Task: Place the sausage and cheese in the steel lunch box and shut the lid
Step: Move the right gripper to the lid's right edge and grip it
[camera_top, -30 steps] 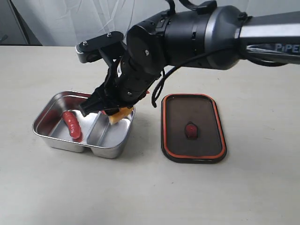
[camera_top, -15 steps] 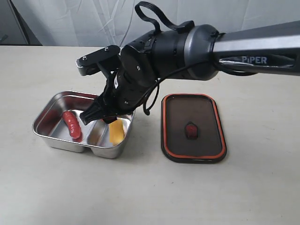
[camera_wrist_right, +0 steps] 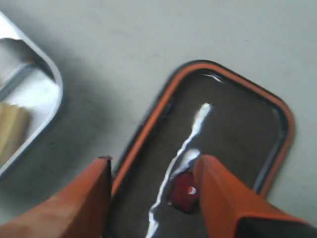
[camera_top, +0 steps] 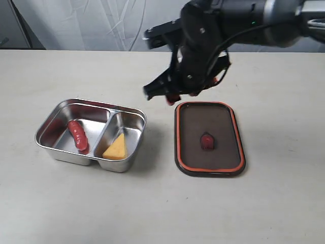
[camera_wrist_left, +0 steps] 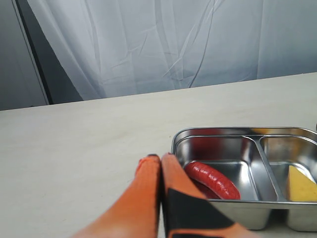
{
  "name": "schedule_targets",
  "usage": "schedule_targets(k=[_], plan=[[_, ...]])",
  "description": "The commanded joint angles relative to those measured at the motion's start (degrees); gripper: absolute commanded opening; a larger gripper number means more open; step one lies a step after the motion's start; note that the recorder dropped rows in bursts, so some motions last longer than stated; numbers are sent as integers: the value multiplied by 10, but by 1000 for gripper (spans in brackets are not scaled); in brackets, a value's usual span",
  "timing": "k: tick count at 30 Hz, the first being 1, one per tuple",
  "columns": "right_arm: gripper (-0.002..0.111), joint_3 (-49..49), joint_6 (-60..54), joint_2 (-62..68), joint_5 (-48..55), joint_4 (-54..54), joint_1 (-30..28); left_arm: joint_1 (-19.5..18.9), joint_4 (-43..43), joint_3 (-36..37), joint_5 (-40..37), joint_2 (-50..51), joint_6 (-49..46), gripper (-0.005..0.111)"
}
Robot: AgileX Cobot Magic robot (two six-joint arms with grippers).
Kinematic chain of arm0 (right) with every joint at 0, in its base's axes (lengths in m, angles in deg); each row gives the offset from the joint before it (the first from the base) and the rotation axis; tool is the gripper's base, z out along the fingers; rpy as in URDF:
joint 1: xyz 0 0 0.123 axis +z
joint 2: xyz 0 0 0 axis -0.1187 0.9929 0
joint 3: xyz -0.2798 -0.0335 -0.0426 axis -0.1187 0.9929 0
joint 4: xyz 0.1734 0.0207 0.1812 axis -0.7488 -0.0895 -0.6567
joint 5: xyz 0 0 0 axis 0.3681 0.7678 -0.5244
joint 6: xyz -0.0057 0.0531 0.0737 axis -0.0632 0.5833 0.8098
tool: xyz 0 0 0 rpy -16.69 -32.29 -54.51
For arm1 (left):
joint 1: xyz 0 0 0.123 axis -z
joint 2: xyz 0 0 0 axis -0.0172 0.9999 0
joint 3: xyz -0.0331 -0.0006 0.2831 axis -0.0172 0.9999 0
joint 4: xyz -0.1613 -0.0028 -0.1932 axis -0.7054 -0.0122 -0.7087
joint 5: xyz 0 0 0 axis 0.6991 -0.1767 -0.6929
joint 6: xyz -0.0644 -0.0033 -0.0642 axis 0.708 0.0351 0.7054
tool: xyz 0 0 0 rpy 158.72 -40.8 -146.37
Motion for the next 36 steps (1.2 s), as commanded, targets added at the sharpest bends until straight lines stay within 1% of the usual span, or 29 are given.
schedule_targets(k=[1, 4, 6, 8, 10, 17, 24, 28, 29, 30, 31, 34, 35, 36], plan=[[50, 40, 1, -38, 10, -1, -78, 4, -5, 2, 6, -4, 0, 0], [42, 72, 0, -50, 9, -24, -128, 4, -5, 2, 6, -4, 0, 0], [32, 95, -3, -49, 8, -39, -157, 4, -5, 2, 6, -4, 0, 0], [25, 123, -4, -49, 1, -47, -179, 4, -5, 2, 6, -4, 0, 0], [20, 147, -4, -49, -17, -56, -193, 4, -5, 2, 6, -4, 0, 0], [20, 157, -27, -49, -34, -93, -199, 4, -5, 2, 6, -4, 0, 0], [20, 157, -26, -49, -44, -93, -199, 4, -5, 2, 6, -4, 0, 0], [20, 157, -28, -47, -39, -75, -199, 4, -5, 2, 6, -4, 0, 0], [21, 157, -32, -46, -37, -71, -199, 4, -5, 2, 6, -4, 0, 0], [24, 157, -42, -40, -30, -71, -199, 4, -5, 2, 6, -4, 0, 0], [30, 157, -52, -34, -25, -71, -199, 4, -5, 2, 6, -4, 0, 0], [54, 157, -54, -8, -15, -73, -199, 4, -5, 2, 6, -4, 0, 0], [59, 157, -55, 2, -14, -73, -198, 4, -5, 2, 6, -4, 0, 0], [59, 157, -55, 10, -14, -75, -197, 4, -5, 2, 6, -4, 0, 0]])
